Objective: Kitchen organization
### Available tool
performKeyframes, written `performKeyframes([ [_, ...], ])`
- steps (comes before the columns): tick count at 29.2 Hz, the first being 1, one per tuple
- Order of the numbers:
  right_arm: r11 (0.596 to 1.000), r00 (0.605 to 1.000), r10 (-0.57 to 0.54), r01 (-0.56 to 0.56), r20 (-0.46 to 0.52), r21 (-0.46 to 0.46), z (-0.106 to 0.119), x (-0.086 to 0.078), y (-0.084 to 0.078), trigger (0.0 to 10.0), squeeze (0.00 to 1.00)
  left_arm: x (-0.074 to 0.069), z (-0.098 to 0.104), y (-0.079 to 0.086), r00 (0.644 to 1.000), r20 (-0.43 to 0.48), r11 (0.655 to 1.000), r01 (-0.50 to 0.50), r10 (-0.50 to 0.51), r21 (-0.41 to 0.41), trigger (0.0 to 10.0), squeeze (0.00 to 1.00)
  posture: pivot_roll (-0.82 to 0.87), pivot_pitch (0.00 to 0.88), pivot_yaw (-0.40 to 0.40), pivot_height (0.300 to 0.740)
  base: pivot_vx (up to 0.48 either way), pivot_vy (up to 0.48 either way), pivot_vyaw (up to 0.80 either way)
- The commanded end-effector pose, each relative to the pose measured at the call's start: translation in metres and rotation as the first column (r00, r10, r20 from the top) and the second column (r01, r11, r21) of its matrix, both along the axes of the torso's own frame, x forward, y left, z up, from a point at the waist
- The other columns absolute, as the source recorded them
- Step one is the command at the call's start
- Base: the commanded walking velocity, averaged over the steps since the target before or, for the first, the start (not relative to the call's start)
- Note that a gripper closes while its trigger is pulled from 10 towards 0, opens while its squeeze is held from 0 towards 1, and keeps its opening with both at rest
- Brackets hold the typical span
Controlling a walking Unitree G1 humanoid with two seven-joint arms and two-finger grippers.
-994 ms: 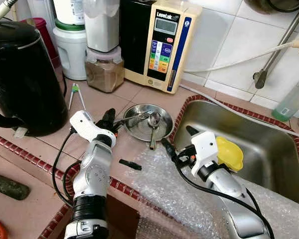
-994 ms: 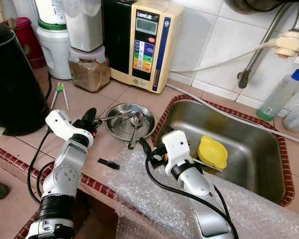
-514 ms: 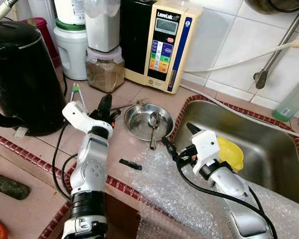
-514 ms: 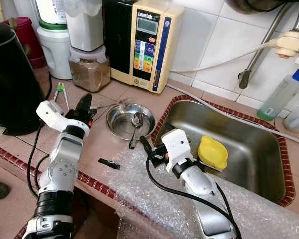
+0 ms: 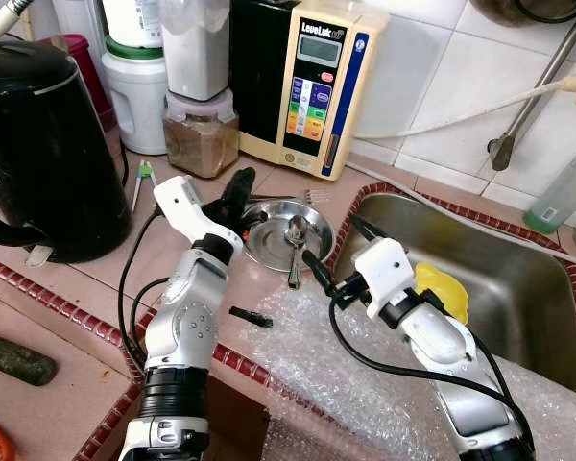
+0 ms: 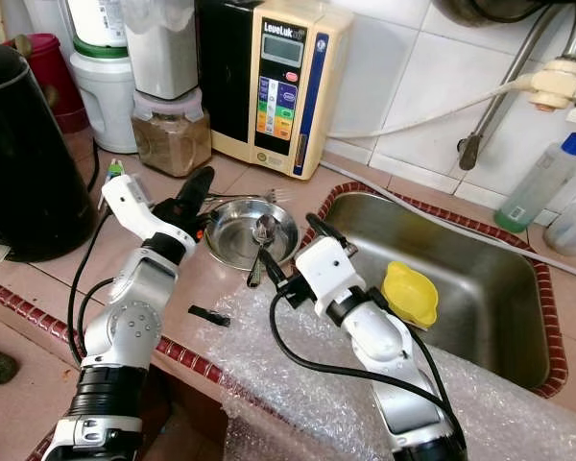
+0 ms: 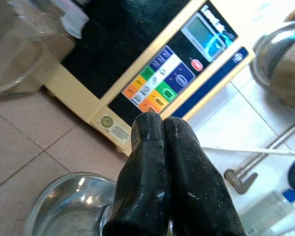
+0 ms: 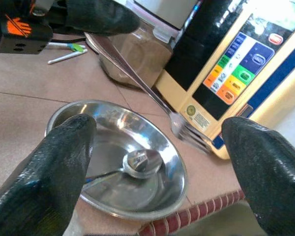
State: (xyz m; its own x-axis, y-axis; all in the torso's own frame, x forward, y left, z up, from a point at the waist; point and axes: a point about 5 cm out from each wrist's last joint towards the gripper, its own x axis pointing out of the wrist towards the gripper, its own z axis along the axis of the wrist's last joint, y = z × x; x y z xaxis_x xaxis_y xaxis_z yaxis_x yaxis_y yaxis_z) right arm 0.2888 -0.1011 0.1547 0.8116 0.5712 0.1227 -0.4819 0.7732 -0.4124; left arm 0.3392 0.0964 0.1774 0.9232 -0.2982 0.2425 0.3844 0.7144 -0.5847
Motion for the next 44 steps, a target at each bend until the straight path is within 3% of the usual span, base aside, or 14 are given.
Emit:
performKeyframes([
  [1,1.0,1.0,-0.01,0.01,-0.002,-0.02,-0.002,0.005,-0.002,10.0,0.0,-0.004,0.006,-0.01,0.998,0.034,0.998,0.059,-0.06,0.023,0.0,0.0,0.15,0.0,-0.071,0.74,0.0,0.0,0.0],
  [5,0.999,1.0,-0.006,0.006,0.012,-0.034,0.0,0.013,0.002,10.0,0.0,-0.01,0.007,-0.019,0.99,0.07,0.99,0.118,-0.124,0.076,0.0,0.0,0.15,0.0,-0.069,0.74,0.0,0.0,0.0],
  [10,0.999,1.0,-0.003,0.004,0.011,-0.041,-0.002,0.02,0.007,10.0,0.0,-0.013,0.007,-0.022,0.987,0.073,0.987,0.14,-0.146,0.081,0.0,0.0,0.16,0.0,-0.071,0.74,0.0,0.0,0.0],
  [13,0.998,1.0,0.005,-0.004,0.016,-0.061,-0.004,0.033,0.014,10.0,0.0,-0.018,0.01,-0.029,0.973,0.1,0.974,0.198,-0.209,0.112,0.0,0.0,0.16,0.0,-0.074,0.74,0.0,0.0,0.0],
  [21,0.995,1.0,-0.006,0.007,0.014,-0.097,-0.01,0.041,0.01,9.9,0.0,-0.028,0.009,-0.037,0.948,0.118,0.948,0.279,-0.297,0.151,0.0,0.0,0.17,0.0,-0.081,0.74,0.0,0.0,0.0],
  [22,0.995,1.0,-0.009,0.01,0.01,-0.099,-0.011,0.042,0.008,0.0,0.0,-0.029,0.009,-0.038,0.943,0.121,0.944,0.29,-0.31,0.157,0.0,0.0,0.17,0.0,-0.082,0.74,0.0,0.0,0.0],
  [28,0.988,0.999,-0.027,0.03,0.026,-0.151,-0.017,0.046,0.001,0.0,0.0,-0.038,0.007,-0.046,0.915,0.127,0.914,0.356,-0.383,0.196,0.0,0.0,0.16,0.0,-0.079,0.74,0.0,0.0,0.0],
  [44,0.982,0.995,0.001,0.017,0.096,-0.19,-0.015,0.041,0.002,0.0,0.0,-0.039,-0.003,-0.046,0.916,0.117,0.896,0.337,-0.383,0.288,0.0,0.0,0.16,0.0,-0.083,0.74,0.0,0.0,0.0],
])
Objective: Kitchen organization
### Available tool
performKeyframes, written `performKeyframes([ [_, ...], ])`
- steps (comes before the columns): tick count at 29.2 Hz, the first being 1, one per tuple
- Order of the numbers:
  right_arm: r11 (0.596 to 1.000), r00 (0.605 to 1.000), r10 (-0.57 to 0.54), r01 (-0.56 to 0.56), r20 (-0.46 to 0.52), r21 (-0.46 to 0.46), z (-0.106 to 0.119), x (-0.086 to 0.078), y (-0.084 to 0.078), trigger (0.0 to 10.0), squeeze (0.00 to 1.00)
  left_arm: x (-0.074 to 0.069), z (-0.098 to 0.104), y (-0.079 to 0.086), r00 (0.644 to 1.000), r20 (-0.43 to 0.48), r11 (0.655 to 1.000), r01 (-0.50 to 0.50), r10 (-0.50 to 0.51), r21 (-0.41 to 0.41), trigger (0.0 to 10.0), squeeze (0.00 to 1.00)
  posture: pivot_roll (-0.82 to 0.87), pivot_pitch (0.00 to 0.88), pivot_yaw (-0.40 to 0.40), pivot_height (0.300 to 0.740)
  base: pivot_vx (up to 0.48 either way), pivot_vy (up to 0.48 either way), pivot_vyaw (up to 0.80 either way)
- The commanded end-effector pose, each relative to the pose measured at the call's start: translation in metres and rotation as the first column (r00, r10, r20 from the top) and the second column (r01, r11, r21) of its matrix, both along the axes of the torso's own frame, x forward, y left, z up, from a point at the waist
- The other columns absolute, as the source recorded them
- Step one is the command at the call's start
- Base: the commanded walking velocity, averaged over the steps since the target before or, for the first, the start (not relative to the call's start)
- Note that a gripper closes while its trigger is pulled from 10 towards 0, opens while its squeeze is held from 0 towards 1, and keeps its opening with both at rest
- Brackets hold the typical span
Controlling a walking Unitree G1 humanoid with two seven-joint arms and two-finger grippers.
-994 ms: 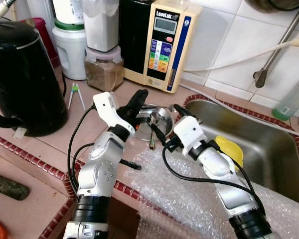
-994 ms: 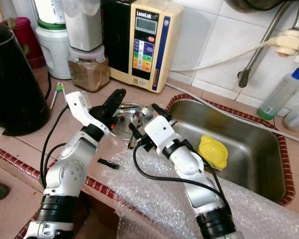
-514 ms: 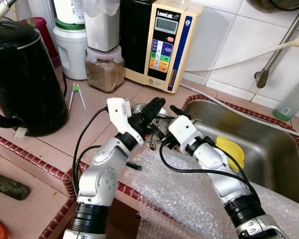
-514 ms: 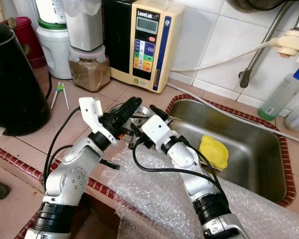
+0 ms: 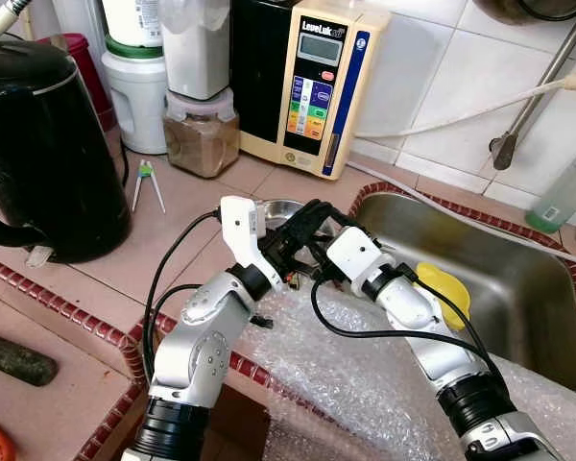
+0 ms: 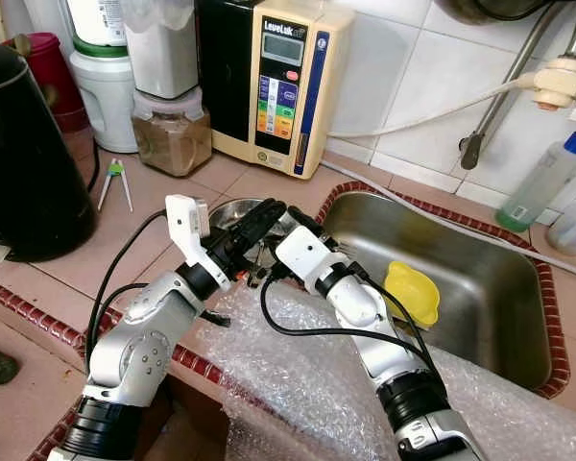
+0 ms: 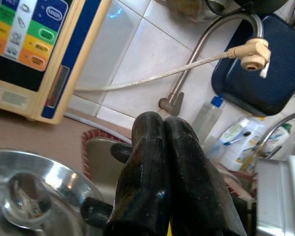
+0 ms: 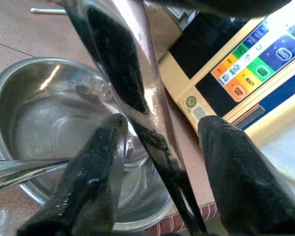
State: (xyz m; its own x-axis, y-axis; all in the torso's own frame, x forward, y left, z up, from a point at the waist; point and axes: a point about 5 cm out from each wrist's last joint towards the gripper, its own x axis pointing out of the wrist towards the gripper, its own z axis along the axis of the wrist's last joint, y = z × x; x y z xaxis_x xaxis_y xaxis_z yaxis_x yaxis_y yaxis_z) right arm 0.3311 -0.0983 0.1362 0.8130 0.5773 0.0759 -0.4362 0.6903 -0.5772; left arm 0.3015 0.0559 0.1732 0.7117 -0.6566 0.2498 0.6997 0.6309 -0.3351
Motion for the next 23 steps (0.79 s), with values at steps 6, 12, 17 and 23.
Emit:
performKeyframes([
  [6,1.0,0.999,0.015,-0.015,0.04,-0.002,0.008,-0.001,0.001,0.0,0.0,0.0,-0.002,-0.003,1.0,0.02,1.0,-0.007,0.007,0.024,0.0,0.0,0.16,0.0,-0.084,0.74,0.0,0.0,0.0],
  [12,1.0,0.999,0.011,-0.012,0.049,0.006,0.011,0.0,-0.001,0.0,0.0,0.002,-0.004,0.0,0.998,0.032,0.997,-0.047,0.045,0.054,3.9,0.0,0.16,0.0,-0.089,0.74,0.0,0.0,0.0],
  [17,1.0,0.999,-0.025,0.025,0.043,-0.002,0.009,0.001,-0.012,0.0,0.0,0.002,-0.006,0.0,0.997,0.037,0.995,-0.071,0.069,0.074,10.0,0.0,0.16,0.0,-0.096,0.74,0.0,0.0,0.0],
  [23,0.992,0.99,-0.125,0.125,0.059,0.008,0.013,0.003,-0.039,0.0,0.0,0.003,-0.01,0.005,0.994,0.036,0.99,-0.11,0.107,0.086,10.0,0.0,0.17,0.0,-0.105,0.74,0.0,0.0,0.0],
])
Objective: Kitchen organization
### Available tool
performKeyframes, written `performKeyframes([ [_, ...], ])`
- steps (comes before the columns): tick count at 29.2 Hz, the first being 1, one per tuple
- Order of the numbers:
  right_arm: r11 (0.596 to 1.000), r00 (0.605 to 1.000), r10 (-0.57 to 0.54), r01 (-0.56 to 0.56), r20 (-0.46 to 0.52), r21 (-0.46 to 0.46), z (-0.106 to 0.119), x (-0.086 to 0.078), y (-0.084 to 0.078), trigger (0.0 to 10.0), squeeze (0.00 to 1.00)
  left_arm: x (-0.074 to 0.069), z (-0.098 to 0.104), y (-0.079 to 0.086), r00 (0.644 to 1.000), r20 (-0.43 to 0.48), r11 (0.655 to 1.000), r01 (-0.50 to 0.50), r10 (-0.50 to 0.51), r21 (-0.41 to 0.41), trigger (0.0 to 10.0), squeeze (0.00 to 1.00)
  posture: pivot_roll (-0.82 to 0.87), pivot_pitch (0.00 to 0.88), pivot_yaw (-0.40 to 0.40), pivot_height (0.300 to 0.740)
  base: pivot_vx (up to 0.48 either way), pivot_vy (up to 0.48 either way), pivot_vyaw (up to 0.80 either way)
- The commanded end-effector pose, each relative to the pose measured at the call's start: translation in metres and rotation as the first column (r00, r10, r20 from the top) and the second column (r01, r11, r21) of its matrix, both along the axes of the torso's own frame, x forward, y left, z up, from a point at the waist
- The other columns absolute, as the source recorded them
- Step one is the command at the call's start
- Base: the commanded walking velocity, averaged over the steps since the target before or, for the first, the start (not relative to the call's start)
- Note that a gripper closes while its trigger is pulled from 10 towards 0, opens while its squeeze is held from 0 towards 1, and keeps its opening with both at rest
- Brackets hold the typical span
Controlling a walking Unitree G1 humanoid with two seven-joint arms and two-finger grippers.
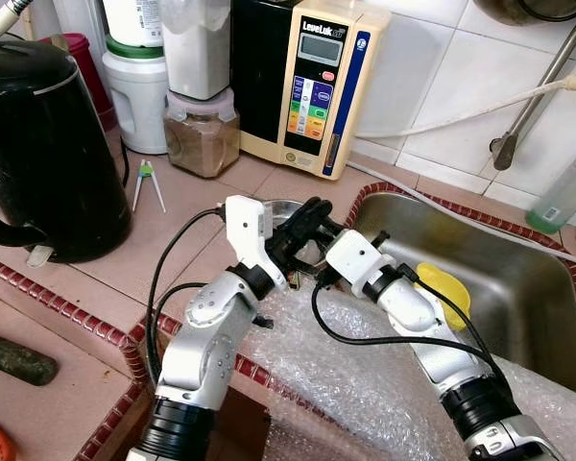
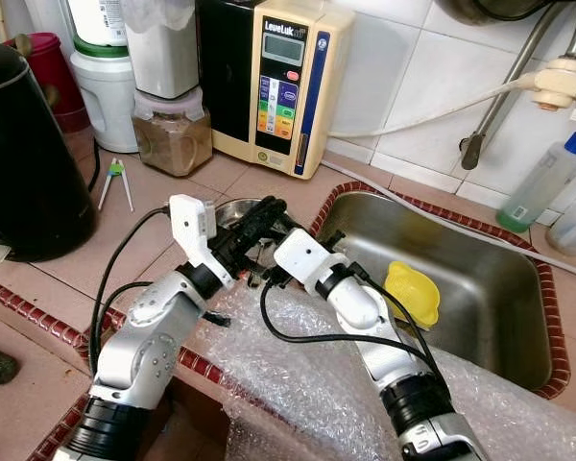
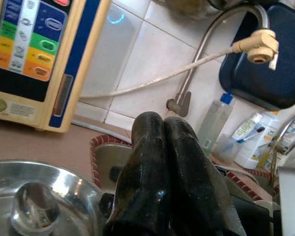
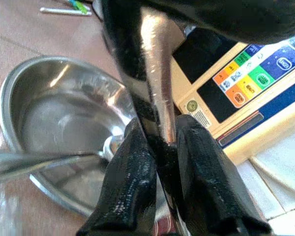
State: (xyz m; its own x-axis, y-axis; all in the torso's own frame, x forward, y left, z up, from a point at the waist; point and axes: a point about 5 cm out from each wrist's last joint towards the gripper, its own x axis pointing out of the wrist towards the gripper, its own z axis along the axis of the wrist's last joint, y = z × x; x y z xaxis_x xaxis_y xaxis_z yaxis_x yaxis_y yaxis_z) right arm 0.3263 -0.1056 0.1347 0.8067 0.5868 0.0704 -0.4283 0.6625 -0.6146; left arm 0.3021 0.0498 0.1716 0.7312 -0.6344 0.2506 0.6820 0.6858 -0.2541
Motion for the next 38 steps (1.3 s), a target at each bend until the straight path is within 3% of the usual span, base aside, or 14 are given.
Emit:
performKeyframes([
  [1,0.989,0.99,-0.141,0.139,0.033,0.054,0.014,0.008,-0.034,0.0,0.0,0.002,-0.009,0.011,0.998,-0.025,0.998,-0.056,0.056,0.024,10.0,0.0,0.17,0.0,-0.106,0.74,0.0,0.0,0.0],
  [9,0.987,0.988,-0.154,0.152,0.027,0.057,0.011,0.008,-0.038,0.0,0.0,-0.002,-0.012,0.005,1.0,-0.019,0.998,-0.021,0.022,0.054,10.0,0.0,0.16,0.0,-0.103,0.74,0.0,0.0,0.0],
  [10,0.987,0.988,-0.152,0.151,0.028,0.051,0.011,0.007,-0.037,0.0,0.0,-0.002,-0.013,0.005,0.999,-0.022,0.999,-0.022,0.024,0.049,10.0,1.0,0.16,0.0,-0.102,0.74,0.0,0.0,0.0],
  [15,0.987,0.987,-0.157,0.156,0.031,0.031,0.008,0.006,-0.04,0.0,0.0,-0.001,-0.014,0.007,0.999,-0.013,0.996,-0.042,0.043,0.073,10.0,1.0,0.16,0.0,-0.1,0.74,0.0,0.0,0.0],
  [19,0.978,0.978,-0.207,0.207,0.039,0.011,0.007,0.006,-0.055,0.0,0.0,0.005,-0.012,0.015,0.994,0.003,0.991,-0.108,0.109,0.084,10.0,1.0,0.16,0.0,-0.096,0.74,0.0,0.0,0.0],
  [25,0.954,0.954,-0.3,0.299,0.025,0.019,0.001,0.002,-0.08,0.0,0.0,0.002,-0.023,0.021,0.998,-0.007,0.985,-0.055,0.057,0.165,10.0,1.0,0.16,0.0,-0.087,0.74,0.0,0.0,0.0],
  [28,0.932,0.931,-0.363,0.363,0.019,0.026,-0.002,-0.001,-0.098,0.0,0.0,-0.002,-0.029,0.022,1.0,0.01,0.969,-0.006,0.004,0.247,10.0,1.0,0.17,0.0,-0.08,0.74,0.0,0.0,0.0],
  [38,0.821,0.828,-0.559,0.561,-0.051,0.104,-0.017,-0.013,-0.14,0.0,0.0,-0.004,-0.034,0.026,0.999,0.007,0.952,0.031,-0.035,0.304,10.0,1.0,0.17,0.0,-0.068,0.74,0.0,0.0,0.0],
])
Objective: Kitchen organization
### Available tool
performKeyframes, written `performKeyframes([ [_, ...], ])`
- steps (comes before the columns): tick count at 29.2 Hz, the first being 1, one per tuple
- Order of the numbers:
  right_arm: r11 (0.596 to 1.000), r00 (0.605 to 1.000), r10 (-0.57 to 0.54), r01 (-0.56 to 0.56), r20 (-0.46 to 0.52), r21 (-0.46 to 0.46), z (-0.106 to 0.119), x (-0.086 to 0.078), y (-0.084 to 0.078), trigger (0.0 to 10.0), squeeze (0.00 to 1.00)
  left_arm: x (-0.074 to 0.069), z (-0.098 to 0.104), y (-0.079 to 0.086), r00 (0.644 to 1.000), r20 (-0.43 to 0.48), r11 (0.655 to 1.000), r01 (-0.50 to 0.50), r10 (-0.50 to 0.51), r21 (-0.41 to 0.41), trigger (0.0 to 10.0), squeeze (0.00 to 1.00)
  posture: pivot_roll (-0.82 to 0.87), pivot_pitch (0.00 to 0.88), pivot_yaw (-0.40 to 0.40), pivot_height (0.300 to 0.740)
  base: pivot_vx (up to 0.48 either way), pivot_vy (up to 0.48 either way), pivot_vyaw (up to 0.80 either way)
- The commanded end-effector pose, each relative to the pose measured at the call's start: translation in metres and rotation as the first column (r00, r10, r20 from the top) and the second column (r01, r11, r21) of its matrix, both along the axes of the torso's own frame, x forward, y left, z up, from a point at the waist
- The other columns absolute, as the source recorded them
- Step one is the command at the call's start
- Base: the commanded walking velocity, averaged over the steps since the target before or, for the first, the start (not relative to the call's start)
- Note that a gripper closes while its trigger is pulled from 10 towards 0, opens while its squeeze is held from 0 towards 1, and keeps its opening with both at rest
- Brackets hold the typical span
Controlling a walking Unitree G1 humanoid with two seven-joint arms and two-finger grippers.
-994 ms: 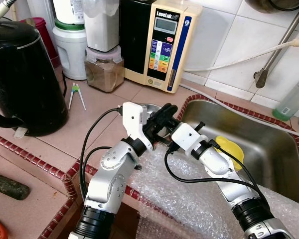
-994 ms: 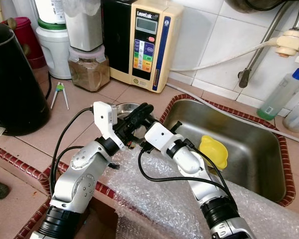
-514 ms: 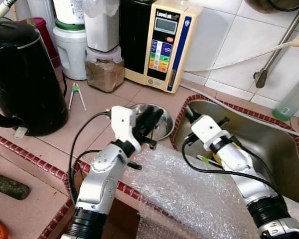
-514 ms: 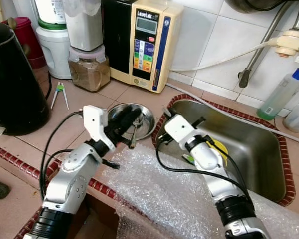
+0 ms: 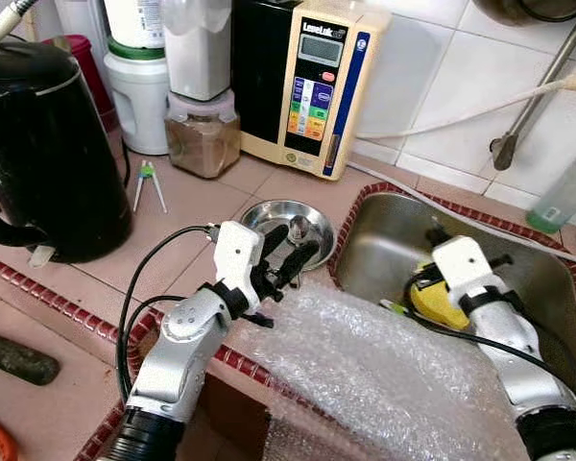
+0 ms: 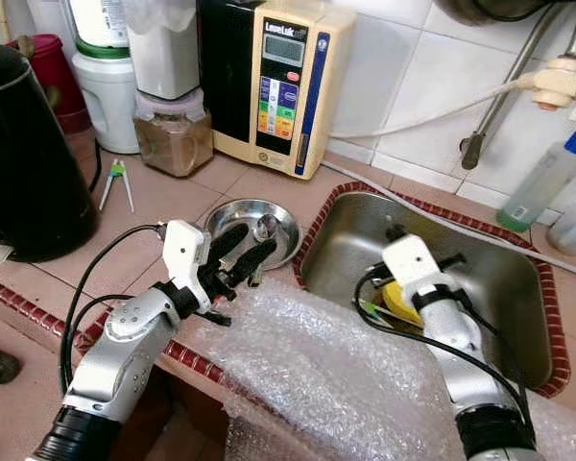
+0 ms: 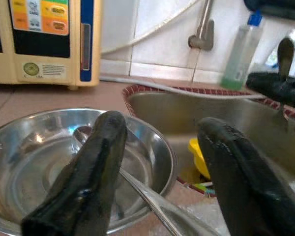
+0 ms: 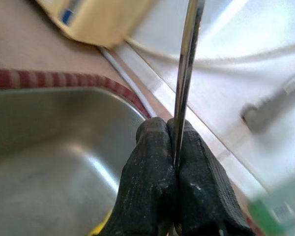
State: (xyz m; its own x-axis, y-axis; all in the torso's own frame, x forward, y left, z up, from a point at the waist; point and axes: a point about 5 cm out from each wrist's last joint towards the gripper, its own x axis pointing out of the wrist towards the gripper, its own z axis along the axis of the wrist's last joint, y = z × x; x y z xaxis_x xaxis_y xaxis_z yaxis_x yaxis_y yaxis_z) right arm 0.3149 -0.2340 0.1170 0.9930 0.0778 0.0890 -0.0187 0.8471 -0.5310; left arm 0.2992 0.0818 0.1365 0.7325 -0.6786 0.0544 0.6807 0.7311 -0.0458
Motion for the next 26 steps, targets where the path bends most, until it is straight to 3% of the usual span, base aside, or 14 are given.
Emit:
performKeyframes([
  [1,0.998,0.998,-0.066,0.066,-0.008,0.023,-0.001,-0.002,-0.013,0.0,0.0,-0.002,0.0,-0.006,0.999,0.008,0.999,0.04,-0.04,0.015,10.0,1.0,0.17,0.0,-0.068,0.74,0.0,0.0,0.0],
  [5,0.985,0.989,-0.127,0.134,-0.071,0.105,-0.015,-0.008,-0.021,0.0,0.0,-0.004,-0.002,-0.009,0.998,0.005,0.997,0.069,-0.07,0.027,10.0,1.0,0.17,0.0,-0.066,0.74,0.0,0.0,0.0],
  [13,0.969,0.975,-0.179,0.197,-0.128,0.147,-0.026,-0.011,-0.026,0.0,0.0,-0.005,-0.003,-0.013,0.995,-0.007,0.995,0.096,-0.095,0.038,10.0,1.0,0.16,0.0,-0.07,0.74,0.0,0.0,0.0],
  [14,0.969,0.974,-0.182,0.201,-0.134,0.143,-0.026,-0.011,-0.026,7.6,0.0,-0.005,-0.004,-0.013,0.995,-0.007,0.994,0.098,-0.098,0.043,10.0,1.0,0.16,0.0,-0.07,0.74,0.0,0.0,0.0],
  [15,0.969,0.973,-0.185,0.204,-0.139,0.141,-0.027,-0.011,-0.027,7.6,0.0,-0.005,-0.004,-0.013,0.995,-0.007,0.994,0.1,-0.1,0.047,10.0,1.0,0.16,0.0,-0.071,0.74,0.0,0.0,0.0],
  [16,0.967,0.972,-0.187,0.208,-0.143,0.15,-0.027,-0.01,-0.027,10.0,0.0,-0.005,-0.005,-0.014,0.995,-0.006,0.993,0.103,-0.103,0.055,10.0,1.0,0.16,0.0,-0.072,0.74,0.0,0.0,0.0],
  [17,0.966,0.972,-0.187,0.208,-0.143,0.153,-0.027,-0.01,-0.027,10.0,0.0,-0.005,-0.005,-0.014,0.995,-0.006,0.993,0.104,-0.104,0.056,10.0,1.0,0.16,0.0,-0.072,0.74,0.0,0.0,0.0],
  [18,0.964,0.971,-0.19,0.212,-0.145,0.157,-0.027,-0.01,-0.027,10.0,1.0,-0.006,-0.006,-0.014,0.994,-0.01,0.993,0.105,-0.105,0.06,10.0,1.0,0.16,0.0,-0.072,0.74,0.0,0.0,0.0],
  [26,0.942,0.956,-0.233,0.267,-0.177,0.202,-0.031,-0.01,-0.031,10.0,1.0,-0.007,-0.008,-0.014,0.993,0.0,0.989,0.116,-0.116,0.087,10.0,1.0,0.17,0.0,-0.071,0.74,0.0,0.0,0.0],
])
